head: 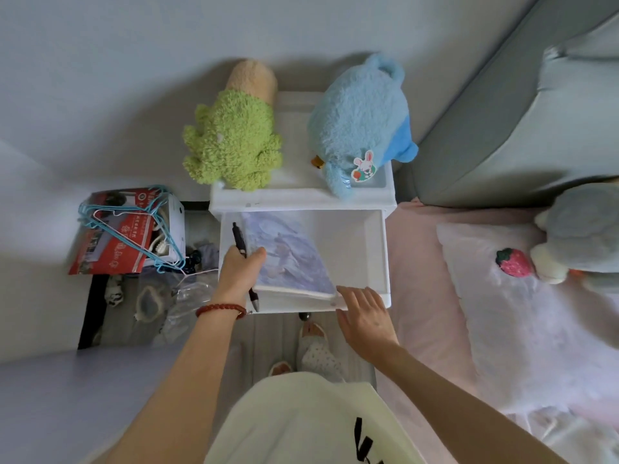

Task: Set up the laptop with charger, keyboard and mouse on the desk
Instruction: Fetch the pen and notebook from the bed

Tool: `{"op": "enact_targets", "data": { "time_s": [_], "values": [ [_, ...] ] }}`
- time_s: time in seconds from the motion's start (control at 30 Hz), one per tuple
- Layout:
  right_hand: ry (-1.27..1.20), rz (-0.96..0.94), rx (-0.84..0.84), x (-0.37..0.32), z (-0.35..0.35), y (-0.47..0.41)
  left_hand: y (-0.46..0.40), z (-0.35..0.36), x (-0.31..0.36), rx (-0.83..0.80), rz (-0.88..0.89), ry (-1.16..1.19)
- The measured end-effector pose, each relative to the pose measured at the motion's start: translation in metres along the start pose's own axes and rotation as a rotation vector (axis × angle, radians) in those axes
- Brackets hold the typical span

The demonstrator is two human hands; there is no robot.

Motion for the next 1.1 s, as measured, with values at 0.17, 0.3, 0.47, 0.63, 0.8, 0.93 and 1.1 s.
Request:
{"op": "enact_targets", "data": {
  "time_s": [0.17, 0.3, 0.47, 0.63, 0.8, 0.93, 1.1],
  "values": [
    [0.223, -0.093, 0.035, 0.000, 0.001, 0.010, 0.022, -0.034, -0.002, -0.044, -0.049, 0.113],
    [0.341, -0.162, 0.009, 0.009, 0.003, 0.009, 0.049, -0.047, -0.010, -0.068, 0.055, 0.049],
    [0.435, -0.163, -0.073, 0.008, -0.004, -0.004, 0.071, -0.061, 0.005, 0.060, 0.364, -0.269],
    [0.412, -0.123, 0.007, 0.020, -0.012, -0.022, 0.078, -0.064, 0.030, 0.184, 0.531, -0.536],
    [0.457, -0.302, -0.029, 0.014, -0.008, -0.031, 0.085, -0.047, 0.039, 0.251, 0.571, -0.498],
    [0.453, -0.441, -0.003, 0.003, -0.009, -0.036, 0.088, -0.049, 0.031, 0.318, 0.615, -0.327],
    [0.423, -0.417, 0.080, -0.004, -0.019, -0.060, 0.088, -0.053, 0.020, 0.410, 0.546, -0.133]
  ]
}}
Point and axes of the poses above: each hand's wrist, its own y-axis away from the middle knuckle, its own z-axis out of the palm, x = y × z, the point moved 1 cm from there along -y, towards the middle knuckle, and after that the axes turned 8 degrees about y, right-handed, at the moved point
